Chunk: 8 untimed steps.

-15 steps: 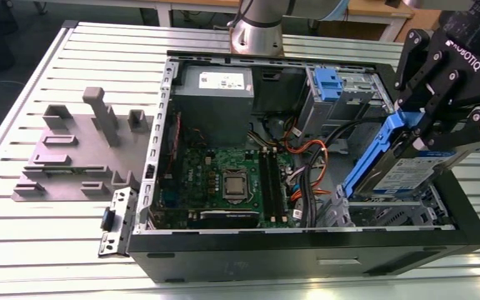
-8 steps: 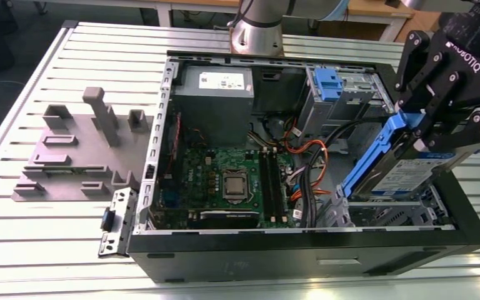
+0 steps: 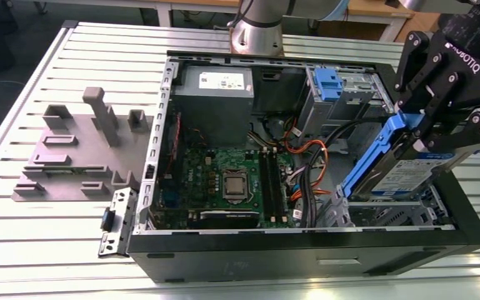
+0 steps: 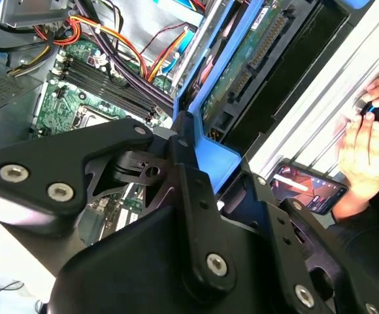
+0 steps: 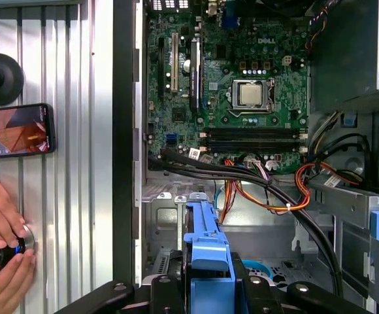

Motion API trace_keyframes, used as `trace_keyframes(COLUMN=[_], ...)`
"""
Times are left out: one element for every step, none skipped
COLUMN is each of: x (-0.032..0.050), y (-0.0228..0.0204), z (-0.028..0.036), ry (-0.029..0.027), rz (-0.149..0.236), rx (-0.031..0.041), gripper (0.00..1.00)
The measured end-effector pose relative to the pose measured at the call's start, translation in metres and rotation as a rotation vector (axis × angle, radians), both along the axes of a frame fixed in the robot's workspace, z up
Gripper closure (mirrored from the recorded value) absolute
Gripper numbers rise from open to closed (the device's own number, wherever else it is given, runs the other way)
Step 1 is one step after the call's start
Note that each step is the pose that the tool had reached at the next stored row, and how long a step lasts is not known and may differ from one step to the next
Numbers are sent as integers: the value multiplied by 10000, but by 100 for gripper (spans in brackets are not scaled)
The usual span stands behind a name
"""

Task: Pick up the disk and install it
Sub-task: 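Insert the disk into the insertion slot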

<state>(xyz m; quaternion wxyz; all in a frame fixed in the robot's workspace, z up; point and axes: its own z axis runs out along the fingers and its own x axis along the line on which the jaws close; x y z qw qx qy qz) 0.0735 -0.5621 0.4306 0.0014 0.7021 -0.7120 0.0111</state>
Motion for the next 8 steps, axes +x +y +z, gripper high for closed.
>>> trace_keyframes(x=[0,0,0,0,0,0,0,0], y=[0,0,0,0,0,0,0,0], z=[0,0,-1,-1,-1,-1,-1,-1], ry=[0,0,0,0,0,0,0,0], rz=[0,0,0,0,0,0,0,0], rx=[1,0,1,1,1,1,1,1], gripper=[64,64,64,64,64,64,64,64])
